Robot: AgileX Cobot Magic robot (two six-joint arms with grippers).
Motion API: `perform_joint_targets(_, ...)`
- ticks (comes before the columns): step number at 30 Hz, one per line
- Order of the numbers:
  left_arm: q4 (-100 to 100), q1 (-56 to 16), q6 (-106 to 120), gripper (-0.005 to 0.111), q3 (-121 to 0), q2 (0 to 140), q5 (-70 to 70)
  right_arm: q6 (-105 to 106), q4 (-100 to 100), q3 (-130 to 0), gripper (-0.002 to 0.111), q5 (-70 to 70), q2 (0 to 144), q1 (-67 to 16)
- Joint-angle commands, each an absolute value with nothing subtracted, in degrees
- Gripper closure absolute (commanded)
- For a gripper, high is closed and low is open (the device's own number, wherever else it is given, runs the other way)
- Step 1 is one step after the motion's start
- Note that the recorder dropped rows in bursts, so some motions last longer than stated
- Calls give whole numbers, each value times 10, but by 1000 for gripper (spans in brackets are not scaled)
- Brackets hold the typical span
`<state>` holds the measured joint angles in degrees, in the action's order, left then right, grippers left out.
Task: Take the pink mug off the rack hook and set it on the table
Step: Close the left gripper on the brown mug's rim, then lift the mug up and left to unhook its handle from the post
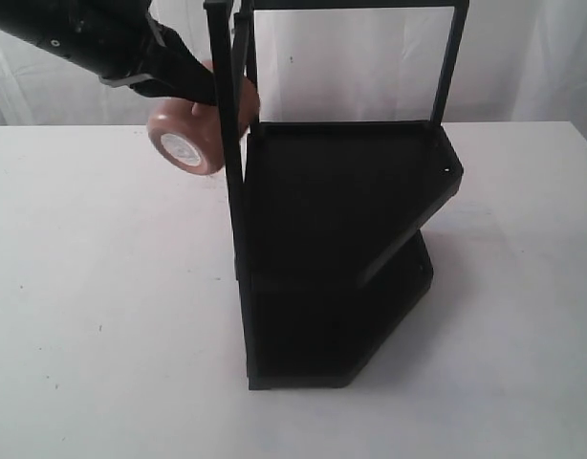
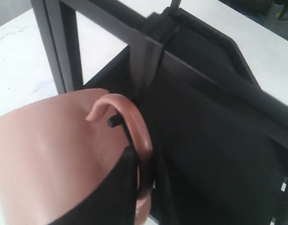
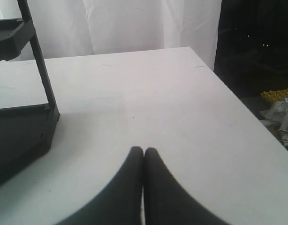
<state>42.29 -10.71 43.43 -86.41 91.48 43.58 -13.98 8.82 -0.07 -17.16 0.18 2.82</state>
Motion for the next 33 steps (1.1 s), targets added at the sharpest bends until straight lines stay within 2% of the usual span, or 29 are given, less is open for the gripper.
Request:
perform_joint_targets(1, 419, -105, 435, 103, -867, 913, 435, -139, 87, 0, 108, -166, 0, 27)
perform_joint_targets(3, 418, -105, 435, 107, -867, 913, 436, -139, 87, 0, 108, -166, 0, 27)
perform_joint_targets(18, 410, -105, 435, 107, -867, 880, 434, -139, 87, 0, 108, -166, 0, 27)
perform_joint_targets(28, 233, -105, 312, 107, -867, 854, 424, -139, 87, 0, 108, -166, 0, 27)
perform_joint_targets(33, 216, -105, 284, 107, -867, 843, 424, -139, 87, 0, 108, -166, 0, 27)
